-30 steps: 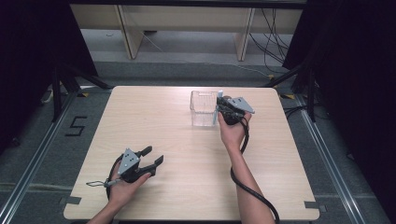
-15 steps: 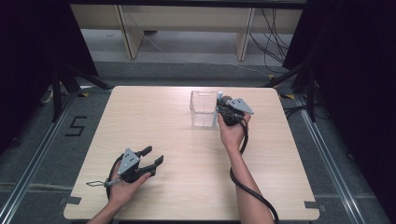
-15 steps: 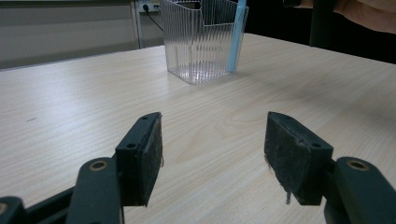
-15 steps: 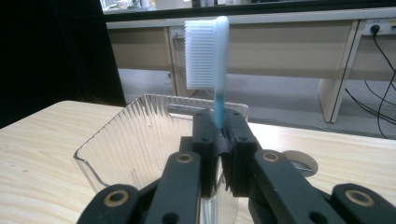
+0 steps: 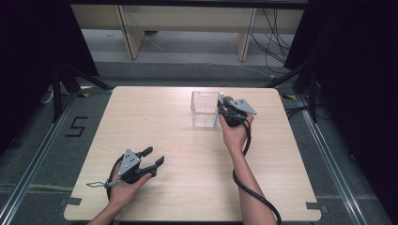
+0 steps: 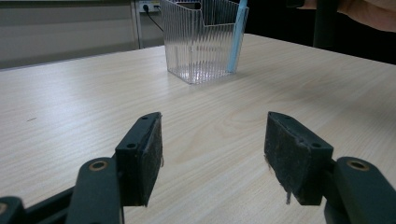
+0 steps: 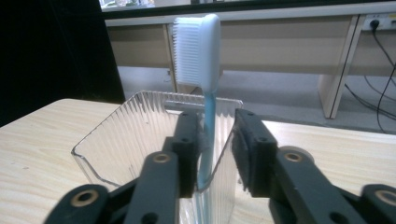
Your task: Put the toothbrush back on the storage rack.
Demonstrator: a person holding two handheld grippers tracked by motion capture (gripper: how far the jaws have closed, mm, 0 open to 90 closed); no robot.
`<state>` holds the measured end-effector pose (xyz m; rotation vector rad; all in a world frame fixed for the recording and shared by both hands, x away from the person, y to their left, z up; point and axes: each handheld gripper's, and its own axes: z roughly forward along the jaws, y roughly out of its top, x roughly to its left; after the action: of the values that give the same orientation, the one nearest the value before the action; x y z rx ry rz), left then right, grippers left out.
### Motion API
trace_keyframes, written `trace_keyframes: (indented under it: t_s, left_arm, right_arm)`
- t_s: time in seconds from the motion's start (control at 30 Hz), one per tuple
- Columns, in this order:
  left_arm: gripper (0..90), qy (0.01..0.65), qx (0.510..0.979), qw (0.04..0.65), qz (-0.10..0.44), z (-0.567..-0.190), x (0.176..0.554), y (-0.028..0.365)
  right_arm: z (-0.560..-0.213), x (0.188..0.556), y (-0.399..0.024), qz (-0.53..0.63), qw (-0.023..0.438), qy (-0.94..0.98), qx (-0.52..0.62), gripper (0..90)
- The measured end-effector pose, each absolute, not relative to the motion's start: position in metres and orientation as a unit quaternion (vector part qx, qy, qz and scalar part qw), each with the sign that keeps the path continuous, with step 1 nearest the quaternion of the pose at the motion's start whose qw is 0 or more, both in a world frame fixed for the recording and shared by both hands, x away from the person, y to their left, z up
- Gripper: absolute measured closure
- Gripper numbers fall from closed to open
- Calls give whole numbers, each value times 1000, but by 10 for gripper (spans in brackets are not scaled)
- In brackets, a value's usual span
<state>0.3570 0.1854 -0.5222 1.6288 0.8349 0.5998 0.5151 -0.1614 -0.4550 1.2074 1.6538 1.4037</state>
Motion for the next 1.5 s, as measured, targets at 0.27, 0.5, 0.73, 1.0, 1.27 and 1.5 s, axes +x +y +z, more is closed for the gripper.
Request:
trace_keyframes:
  t_s: [0.27, 0.5, 0.73, 1.0, 1.27, 1.5]
  left_arm:
    - [368, 356, 694, 571, 256, -522, 357, 185]
    - [368, 355, 694, 572, 256, -522, 357, 186]
    - [367, 355, 694, 571, 257, -522, 357, 186]
    - [367, 355, 695, 570, 258, -522, 357, 185]
    - [367, 356, 695, 570, 258, -522, 357, 185]
    - [366, 356, 694, 570, 258, -522, 357, 186]
  right_arm:
    - [-456, 511, -163, 520, 307, 645, 468, 580]
    - [-454, 501, -167, 502, 299, 670, 459, 520]
    - [-455, 485, -179, 483, 293, 687, 456, 510]
    - [-459, 463, -191, 472, 284, 705, 447, 505]
    - [-464, 439, -205, 457, 275, 716, 451, 499]
    - [-472, 420, -218, 451, 280, 726, 437, 477]
